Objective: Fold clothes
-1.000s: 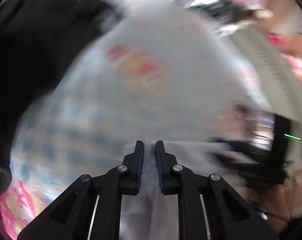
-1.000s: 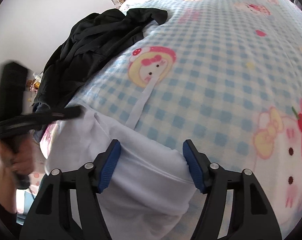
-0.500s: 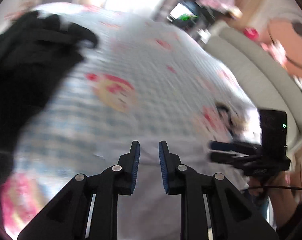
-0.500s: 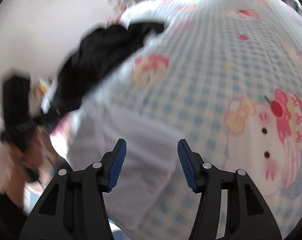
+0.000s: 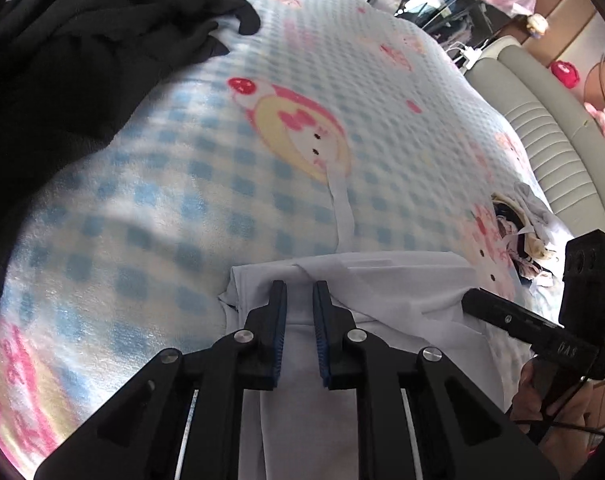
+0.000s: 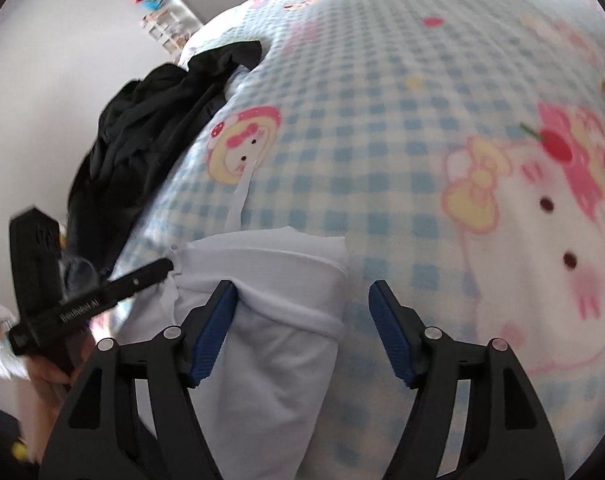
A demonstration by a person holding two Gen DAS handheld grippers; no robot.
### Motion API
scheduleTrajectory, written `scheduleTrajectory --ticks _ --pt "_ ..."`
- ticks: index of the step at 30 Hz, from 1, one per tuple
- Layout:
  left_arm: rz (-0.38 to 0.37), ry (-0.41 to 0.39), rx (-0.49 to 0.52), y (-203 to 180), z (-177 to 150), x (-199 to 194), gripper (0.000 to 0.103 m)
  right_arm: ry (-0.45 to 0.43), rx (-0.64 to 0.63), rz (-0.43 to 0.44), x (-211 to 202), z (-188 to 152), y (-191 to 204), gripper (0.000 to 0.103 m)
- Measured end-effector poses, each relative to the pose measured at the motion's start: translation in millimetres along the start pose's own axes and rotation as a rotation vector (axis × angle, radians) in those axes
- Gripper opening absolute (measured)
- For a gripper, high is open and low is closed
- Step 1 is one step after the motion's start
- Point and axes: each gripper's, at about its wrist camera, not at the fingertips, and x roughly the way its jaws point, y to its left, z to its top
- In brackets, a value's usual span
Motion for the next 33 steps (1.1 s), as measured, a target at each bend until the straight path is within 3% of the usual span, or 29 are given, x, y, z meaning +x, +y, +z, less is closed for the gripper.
scheduleTrajectory --ticks 2,5,8,13,16,19,22,25,28,33 --pt "-0.041 -0.036 0.026 -5.9 -4.2 -17.1 0.016 -0.033 0.012 0.013 -13.7 -2.2 0.1 0.069" --pt "-0.083 -0.028 0.065 -21.4 -22.7 -36.0 0.021 -0.028 -0.018 0.047 -29.8 -7.3 6.3 0.069" --pt "-0.063 -0.006 0.044 -21.0 -40.7 -29.8 0.021 0.008 -0.073 0.061 -34.2 -20.9 16.1 0.069" --pt "-0.060 0.035 -0.100 6.6 -50.0 -12.1 0.019 0.125 -0.117 -0.045 -6.8 -49.3 20.5 0.069" --pt "-0.066 -0.014 -0.076 1.4 -53.6 -26.0 0.017 0.143 -0.103 -0.101 -5.4 -63.5 4.1 0.069" --pt "-0.074 -0.066 -0.049 -4.5 -57.5 -40.8 0.020 0.112 -0.032 -0.082 -27.7 -67.5 -11.2 0.069" --pt "-0.078 -0.034 -0.025 -14.4 -71.2 -46.6 0.021 0.083 -0.048 -0.075 -49.5 -70.6 -8.5 0.070" --pt "-0.049 0.006 -0.021 -16.8 -92.0 -43.6 0.021 0.121 -0.103 -0.014 -50.8 -78.9 7.0 0.072" --pt "-0.036 0.021 -0.077 -9.1 -100.5 -40.1 0.021 0.179 -0.185 -0.098 -31.5 -95.9 23.4 0.071" --pt "-0.028 0.015 -0.112 -1.0 -103.0 -38.8 0.021 0.172 -0.157 -0.174 -31.1 -106.2 10.6 0.071"
